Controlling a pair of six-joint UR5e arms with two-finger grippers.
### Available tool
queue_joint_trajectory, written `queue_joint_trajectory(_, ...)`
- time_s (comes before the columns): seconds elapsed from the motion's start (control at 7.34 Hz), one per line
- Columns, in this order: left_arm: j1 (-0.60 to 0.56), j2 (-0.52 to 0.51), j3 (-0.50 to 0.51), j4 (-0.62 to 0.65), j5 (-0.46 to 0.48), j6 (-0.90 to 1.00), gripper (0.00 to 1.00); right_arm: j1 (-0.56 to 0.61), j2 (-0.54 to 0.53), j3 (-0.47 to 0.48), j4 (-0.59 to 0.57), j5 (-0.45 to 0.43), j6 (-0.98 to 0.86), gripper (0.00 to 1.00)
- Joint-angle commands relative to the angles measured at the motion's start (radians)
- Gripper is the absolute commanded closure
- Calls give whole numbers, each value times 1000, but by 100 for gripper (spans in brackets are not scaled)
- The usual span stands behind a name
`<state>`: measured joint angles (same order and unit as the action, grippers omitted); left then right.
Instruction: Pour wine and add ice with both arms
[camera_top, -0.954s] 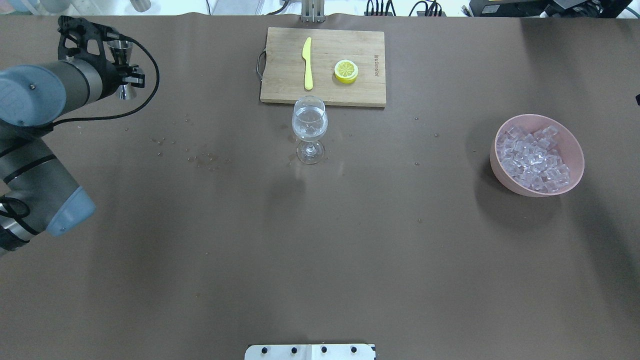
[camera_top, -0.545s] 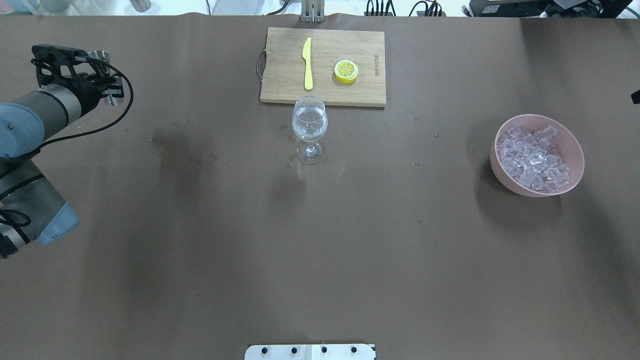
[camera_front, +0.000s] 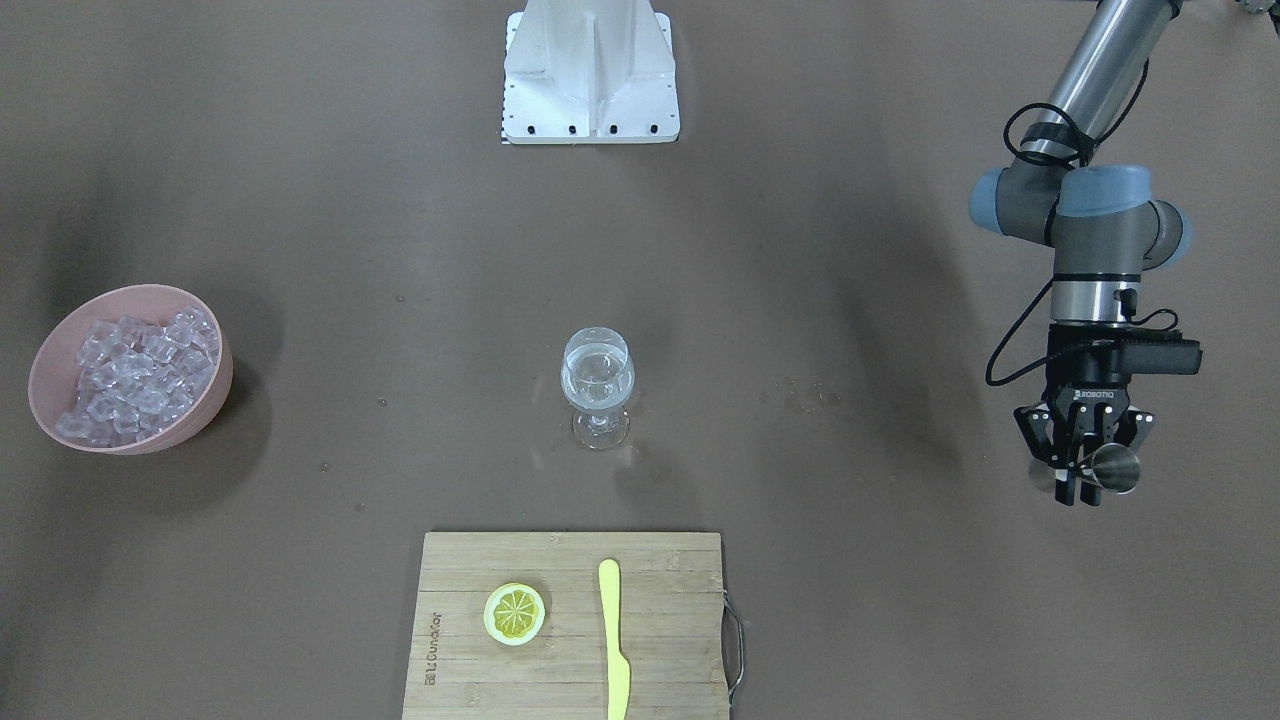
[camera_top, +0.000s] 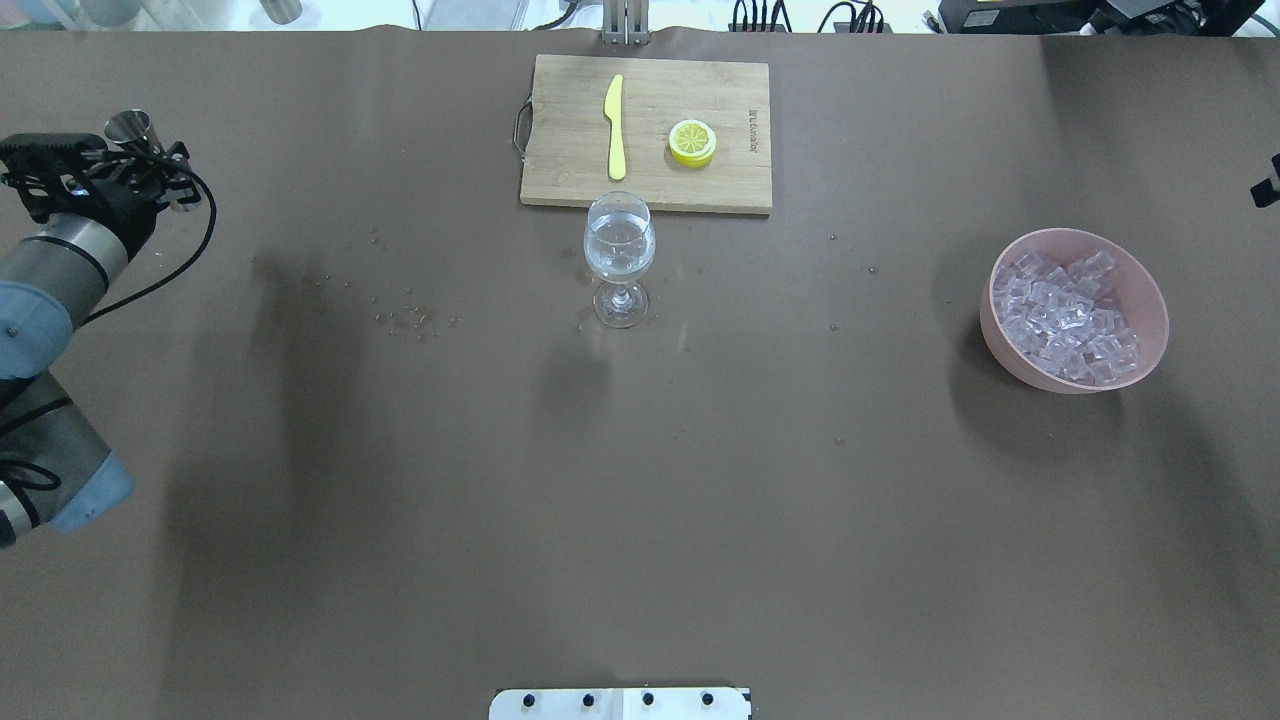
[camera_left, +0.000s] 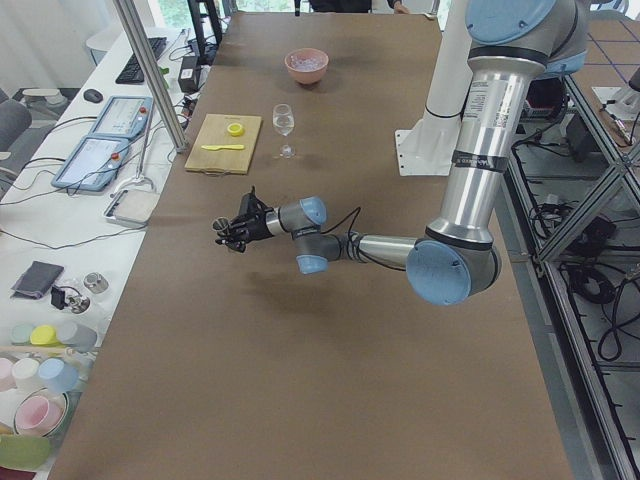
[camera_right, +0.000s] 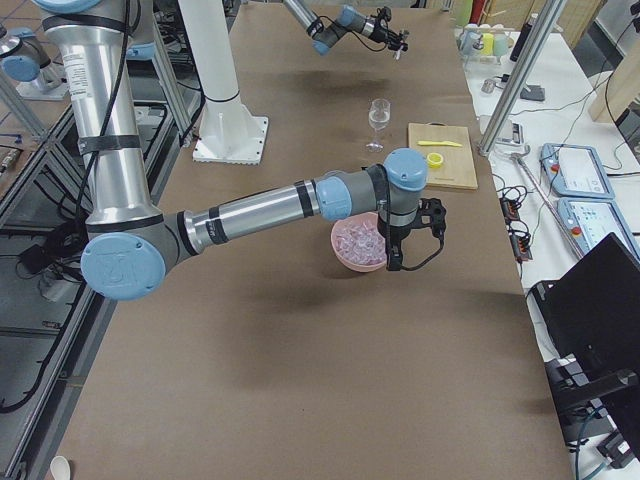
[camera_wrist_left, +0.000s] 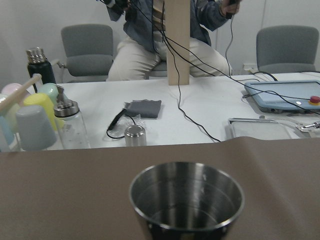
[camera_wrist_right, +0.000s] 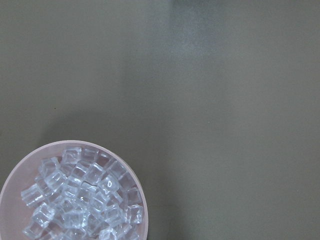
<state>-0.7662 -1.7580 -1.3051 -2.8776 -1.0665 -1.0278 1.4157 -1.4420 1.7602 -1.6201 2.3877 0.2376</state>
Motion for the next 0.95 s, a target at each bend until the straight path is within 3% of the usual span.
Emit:
queue_joint_trajectory(0.0, 147, 24, -3, -14, 199, -87, 100, -3, 0, 2, -1, -1, 0, 0)
queue_joint_trajectory(0.41, 231, 83, -42, -15, 308, -87, 100, -4, 0, 1, -1, -2, 0, 0)
queue_joint_trajectory(0.82, 272, 95, -40, -2, 344, -78, 100, -4, 2, 1, -1, -2, 0, 0)
